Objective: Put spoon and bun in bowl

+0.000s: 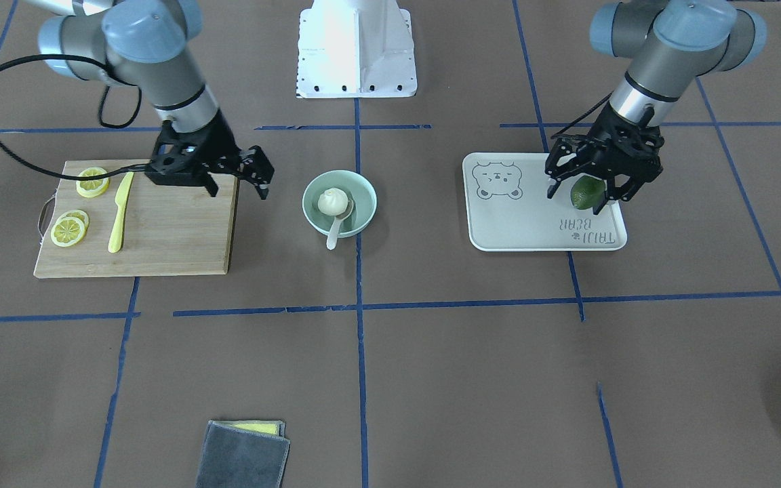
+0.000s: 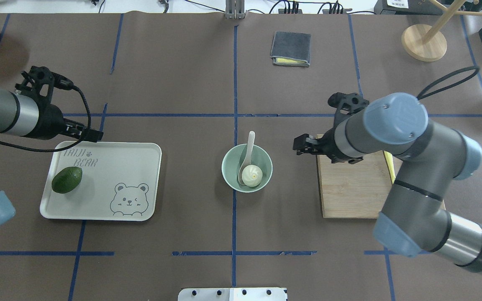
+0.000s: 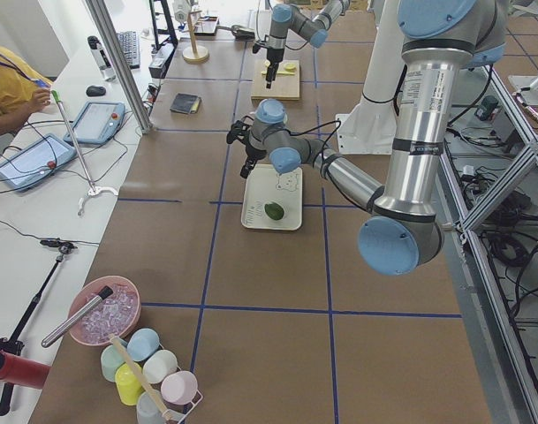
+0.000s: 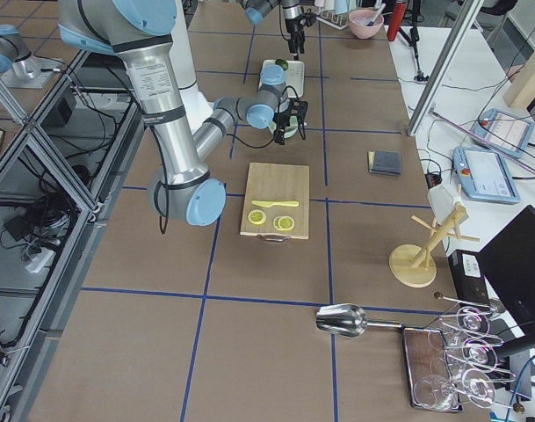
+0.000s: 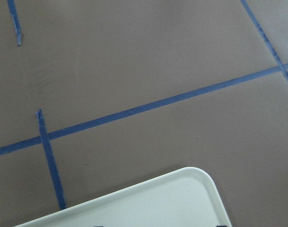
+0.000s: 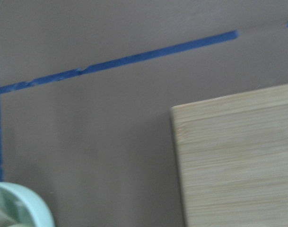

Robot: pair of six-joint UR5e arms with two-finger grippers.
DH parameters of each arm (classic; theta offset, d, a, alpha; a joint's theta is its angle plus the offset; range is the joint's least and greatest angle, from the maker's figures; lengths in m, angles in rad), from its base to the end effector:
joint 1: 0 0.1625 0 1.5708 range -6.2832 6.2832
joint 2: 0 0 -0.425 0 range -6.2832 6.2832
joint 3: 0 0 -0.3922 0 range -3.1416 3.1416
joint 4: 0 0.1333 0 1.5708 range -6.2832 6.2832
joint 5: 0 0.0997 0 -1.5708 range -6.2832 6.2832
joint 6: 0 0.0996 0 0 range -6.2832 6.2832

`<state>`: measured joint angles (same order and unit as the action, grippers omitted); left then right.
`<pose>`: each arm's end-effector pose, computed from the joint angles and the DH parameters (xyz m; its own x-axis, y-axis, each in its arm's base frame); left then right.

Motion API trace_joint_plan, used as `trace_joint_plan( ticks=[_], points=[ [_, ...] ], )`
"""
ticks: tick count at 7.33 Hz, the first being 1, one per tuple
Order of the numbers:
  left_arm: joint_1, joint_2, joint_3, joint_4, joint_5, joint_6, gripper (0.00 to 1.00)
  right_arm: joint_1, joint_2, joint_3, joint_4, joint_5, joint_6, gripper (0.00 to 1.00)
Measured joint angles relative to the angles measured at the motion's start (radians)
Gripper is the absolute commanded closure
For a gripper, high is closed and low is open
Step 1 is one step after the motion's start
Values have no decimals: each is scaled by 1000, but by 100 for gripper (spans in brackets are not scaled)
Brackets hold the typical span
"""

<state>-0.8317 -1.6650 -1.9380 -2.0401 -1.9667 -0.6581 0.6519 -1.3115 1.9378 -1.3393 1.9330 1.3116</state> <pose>0.2831 -0.4515 0.3859 0.6207 0.4026 -0.6728 -0.0287 0.8692 0.4937 -0.3876 -0.4191 0.3289 0.5934 0.1514 0.7905 -0.2092 0.9774 -0.0302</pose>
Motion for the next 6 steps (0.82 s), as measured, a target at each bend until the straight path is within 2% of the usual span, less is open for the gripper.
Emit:
trace_joint_plan(
  ticks=[1, 3, 4, 6],
  points=[
    [-68, 36, 9, -1, -45, 111, 2, 96, -88, 21, 0, 67, -160, 0],
    [-269, 100, 57, -1, -177, 400, 0, 316, -211, 14, -6, 206, -513, 0],
    [-387, 127, 99, 1, -238, 559, 0, 425, -242, -25, -10, 262, -681, 0],
    [-599, 193, 182, 12, -393, 832, 0, 612, -259, -168, -10, 340, -998, 0]
  ],
)
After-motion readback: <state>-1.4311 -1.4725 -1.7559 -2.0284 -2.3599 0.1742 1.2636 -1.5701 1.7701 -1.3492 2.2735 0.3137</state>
